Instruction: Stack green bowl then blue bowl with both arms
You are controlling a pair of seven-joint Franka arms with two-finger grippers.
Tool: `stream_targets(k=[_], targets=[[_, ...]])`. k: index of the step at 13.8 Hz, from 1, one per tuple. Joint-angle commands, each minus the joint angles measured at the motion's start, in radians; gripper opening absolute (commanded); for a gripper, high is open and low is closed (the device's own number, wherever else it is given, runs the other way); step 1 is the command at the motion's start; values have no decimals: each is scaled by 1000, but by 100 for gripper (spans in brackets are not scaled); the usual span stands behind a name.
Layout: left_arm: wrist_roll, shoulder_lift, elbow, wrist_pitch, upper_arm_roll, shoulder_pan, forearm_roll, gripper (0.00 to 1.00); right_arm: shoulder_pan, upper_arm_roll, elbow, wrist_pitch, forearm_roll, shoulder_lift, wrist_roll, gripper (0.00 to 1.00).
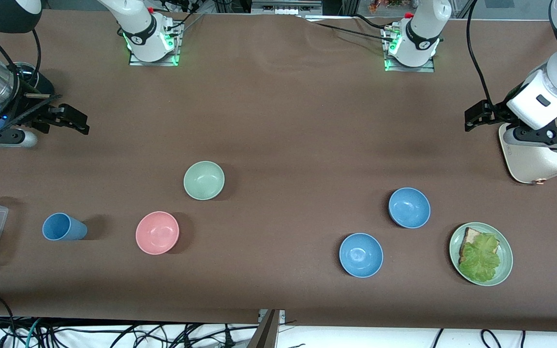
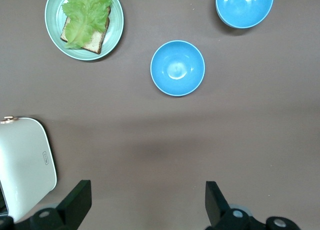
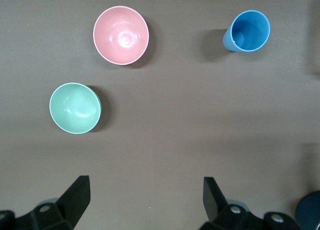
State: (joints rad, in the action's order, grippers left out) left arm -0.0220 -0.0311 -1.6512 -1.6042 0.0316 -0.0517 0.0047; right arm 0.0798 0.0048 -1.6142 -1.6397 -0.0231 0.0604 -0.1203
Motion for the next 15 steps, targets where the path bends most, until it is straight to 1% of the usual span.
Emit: stream_targets(k=[1,15], targets=[[-9,13,-1,9,5,3,-3,100,-9,4,14,-3,0,4,-4,100],[-9,13,-1,9,5,3,-3,100,-9,4,-4,-72,-1,2,4,100]])
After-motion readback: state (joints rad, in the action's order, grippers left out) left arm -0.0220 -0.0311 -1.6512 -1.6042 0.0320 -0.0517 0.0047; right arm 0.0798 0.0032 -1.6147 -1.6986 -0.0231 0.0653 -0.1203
